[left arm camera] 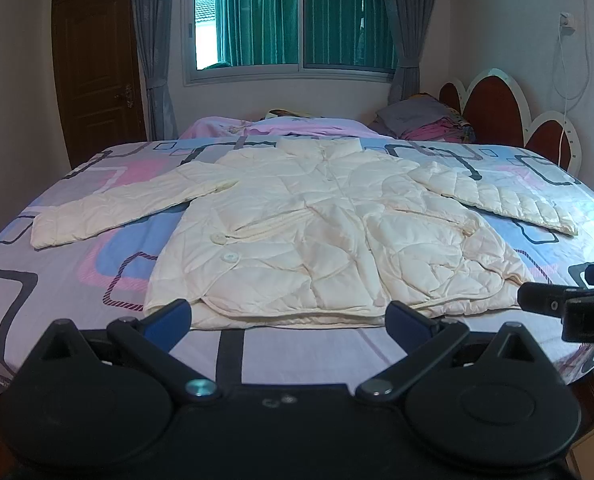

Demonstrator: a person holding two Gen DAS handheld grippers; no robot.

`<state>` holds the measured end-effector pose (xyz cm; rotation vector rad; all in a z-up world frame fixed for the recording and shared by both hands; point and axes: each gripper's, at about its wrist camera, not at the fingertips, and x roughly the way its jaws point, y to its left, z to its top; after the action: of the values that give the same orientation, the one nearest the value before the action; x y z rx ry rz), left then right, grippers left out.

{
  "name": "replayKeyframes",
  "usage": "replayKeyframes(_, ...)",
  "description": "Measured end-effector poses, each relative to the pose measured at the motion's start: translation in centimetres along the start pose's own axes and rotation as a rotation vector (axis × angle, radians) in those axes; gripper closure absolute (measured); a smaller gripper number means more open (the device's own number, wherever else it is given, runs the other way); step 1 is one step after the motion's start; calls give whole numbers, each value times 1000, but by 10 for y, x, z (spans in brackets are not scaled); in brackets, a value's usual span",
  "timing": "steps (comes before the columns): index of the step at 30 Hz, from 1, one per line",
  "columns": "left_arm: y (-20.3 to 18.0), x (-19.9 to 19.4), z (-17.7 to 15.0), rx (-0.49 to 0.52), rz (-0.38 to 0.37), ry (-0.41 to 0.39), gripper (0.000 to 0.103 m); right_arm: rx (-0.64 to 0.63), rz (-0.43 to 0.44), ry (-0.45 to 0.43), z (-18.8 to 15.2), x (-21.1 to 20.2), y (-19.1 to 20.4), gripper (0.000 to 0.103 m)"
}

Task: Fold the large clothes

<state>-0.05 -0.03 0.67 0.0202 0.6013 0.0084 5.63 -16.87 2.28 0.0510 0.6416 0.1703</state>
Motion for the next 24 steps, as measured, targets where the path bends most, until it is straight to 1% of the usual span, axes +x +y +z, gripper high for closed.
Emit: replayKeyframes(24,3,1,3,-2,8,-1,0,2,2,-2,0,0,1,0)
